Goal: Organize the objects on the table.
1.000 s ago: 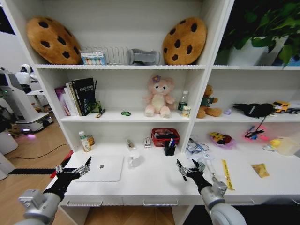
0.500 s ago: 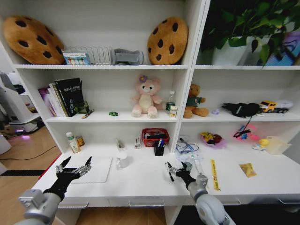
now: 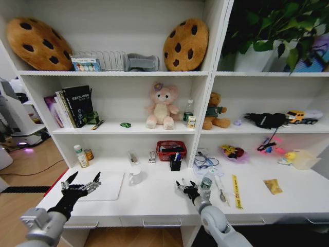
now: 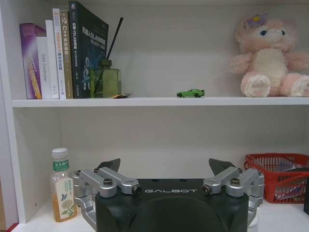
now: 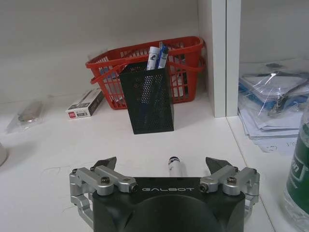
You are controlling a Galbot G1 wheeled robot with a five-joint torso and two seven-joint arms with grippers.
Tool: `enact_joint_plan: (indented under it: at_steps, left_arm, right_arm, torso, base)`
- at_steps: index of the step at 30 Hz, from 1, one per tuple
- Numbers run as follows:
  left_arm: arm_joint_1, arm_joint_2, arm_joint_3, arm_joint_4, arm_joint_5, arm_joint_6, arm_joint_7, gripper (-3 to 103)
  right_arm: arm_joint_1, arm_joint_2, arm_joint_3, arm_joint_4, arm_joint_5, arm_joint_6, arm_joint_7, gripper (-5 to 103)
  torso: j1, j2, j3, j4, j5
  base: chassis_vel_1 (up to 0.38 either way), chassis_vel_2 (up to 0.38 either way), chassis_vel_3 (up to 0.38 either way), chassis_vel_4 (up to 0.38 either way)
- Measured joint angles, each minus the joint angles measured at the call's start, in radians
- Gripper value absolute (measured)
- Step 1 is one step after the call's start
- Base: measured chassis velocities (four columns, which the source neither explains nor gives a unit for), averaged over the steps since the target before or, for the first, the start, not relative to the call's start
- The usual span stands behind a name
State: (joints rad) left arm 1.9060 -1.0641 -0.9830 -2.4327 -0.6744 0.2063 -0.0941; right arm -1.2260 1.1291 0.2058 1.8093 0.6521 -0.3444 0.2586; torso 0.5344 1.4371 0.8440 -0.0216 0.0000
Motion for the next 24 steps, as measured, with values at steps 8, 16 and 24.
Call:
enact_joint_plan:
  at_steps: [8,16,24]
  left_arm:
    - [0.0,0.0,0.0,0.0,0.0,0.0,0.0,100]
    - [0.0,0.0,0.0,0.0,0.0,0.0,-0.001,100]
    - [0.0,0.0,0.0,0.0,0.0,0.0,-0.001,100]
  right_arm:
    - [0.042,-0.007,-0.027,-0.02,0.049,-0.048,0.032,101]
    - [0.054,-0.013,-0.04,-0.028,0.052,-0.051,0.054,86]
    - [0.054,-0.019,-0.042,-0.041,0.052,-0.051,0.061,60]
  torso:
    - [0.0,0.0,0.0,0.0,0.0]
    - [0.0,0.0,0.0,0.0,0.0]
    - [0.0,0.0,0.0,0.0,-0.0001]
  base:
    - [0.0,0.0,0.0,0.0]
    - [0.0,0.0,0.0,0.0]
    - [0.0,0.0,0.0,0.0]
